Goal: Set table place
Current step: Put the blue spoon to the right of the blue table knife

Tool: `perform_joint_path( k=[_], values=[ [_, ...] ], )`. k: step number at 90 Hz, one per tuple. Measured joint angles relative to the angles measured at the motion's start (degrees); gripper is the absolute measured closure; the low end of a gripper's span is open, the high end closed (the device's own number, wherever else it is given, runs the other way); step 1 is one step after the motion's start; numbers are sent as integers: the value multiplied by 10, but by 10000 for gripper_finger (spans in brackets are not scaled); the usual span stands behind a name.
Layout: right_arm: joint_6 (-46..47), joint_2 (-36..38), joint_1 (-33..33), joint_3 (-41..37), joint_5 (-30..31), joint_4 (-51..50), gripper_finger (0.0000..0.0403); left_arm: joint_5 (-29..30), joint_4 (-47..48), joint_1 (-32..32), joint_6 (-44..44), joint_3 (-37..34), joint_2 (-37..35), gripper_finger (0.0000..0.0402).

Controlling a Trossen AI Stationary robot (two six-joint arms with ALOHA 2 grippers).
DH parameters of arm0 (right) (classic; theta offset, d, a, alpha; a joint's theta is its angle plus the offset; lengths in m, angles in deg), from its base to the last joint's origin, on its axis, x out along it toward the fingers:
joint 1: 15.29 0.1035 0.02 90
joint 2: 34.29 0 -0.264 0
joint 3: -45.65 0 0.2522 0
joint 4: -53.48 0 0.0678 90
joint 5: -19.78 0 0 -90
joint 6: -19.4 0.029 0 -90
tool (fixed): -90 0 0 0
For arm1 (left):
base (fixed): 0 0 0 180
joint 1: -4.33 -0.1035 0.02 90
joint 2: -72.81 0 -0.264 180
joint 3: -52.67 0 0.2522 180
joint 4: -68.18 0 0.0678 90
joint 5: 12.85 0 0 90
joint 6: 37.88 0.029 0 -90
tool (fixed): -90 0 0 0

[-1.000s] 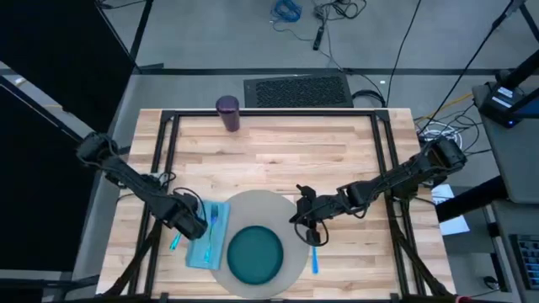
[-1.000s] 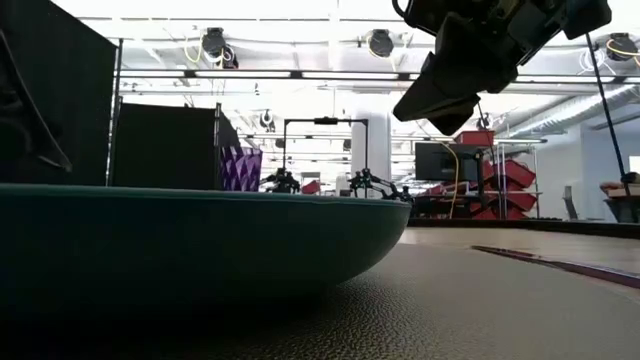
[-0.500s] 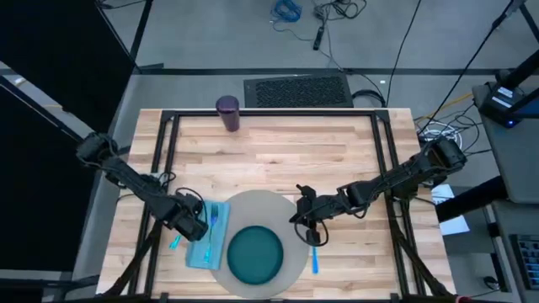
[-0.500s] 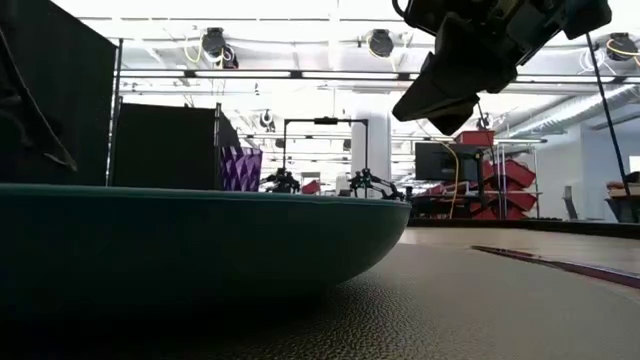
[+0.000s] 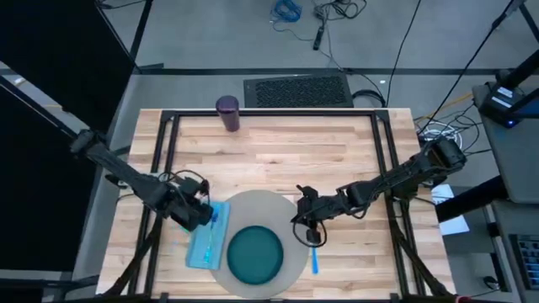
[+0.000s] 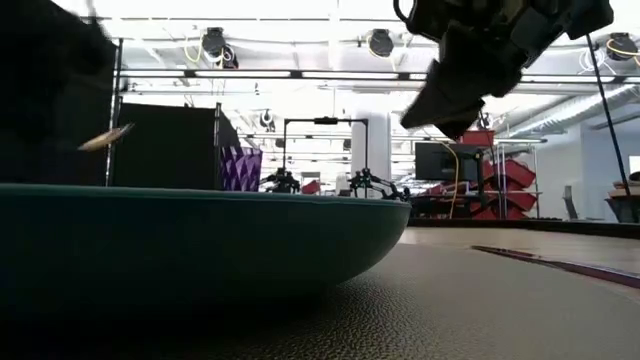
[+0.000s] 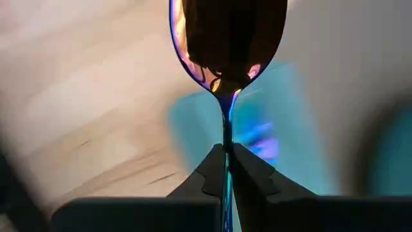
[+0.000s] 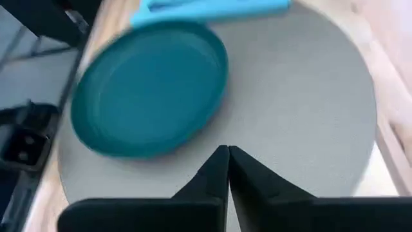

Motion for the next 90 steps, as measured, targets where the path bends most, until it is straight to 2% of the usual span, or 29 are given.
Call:
perform_joint_path(
  k=[12,18,30,40,52,64,80,90],
  values=[
    [46,8,8,0,2,-75,403,62,-94,-10,84,69,-6,401],
    [61,15,19,0,34,-86,403,96,-157,-16,136,99,-2,401],
    [45,31,54,0,152,-9,403,148,-269,-42,271,135,26,401],
    [-5,39,72,0,199,96,403,216,-323,-66,359,139,57,401],
    [-79,40,87,0,268,207,403,328,-342,-91,361,139,116,402],
    [-112,41,95,0,367,227,403,388,-401,-110,357,139,181,401],
    [-110,41,67,0,372,213,403,412,-566,-120,458,139,243,401],
    [-123,41,51,0,372,216,403,414,-673,-120,532,139,253,401]
  ],
)
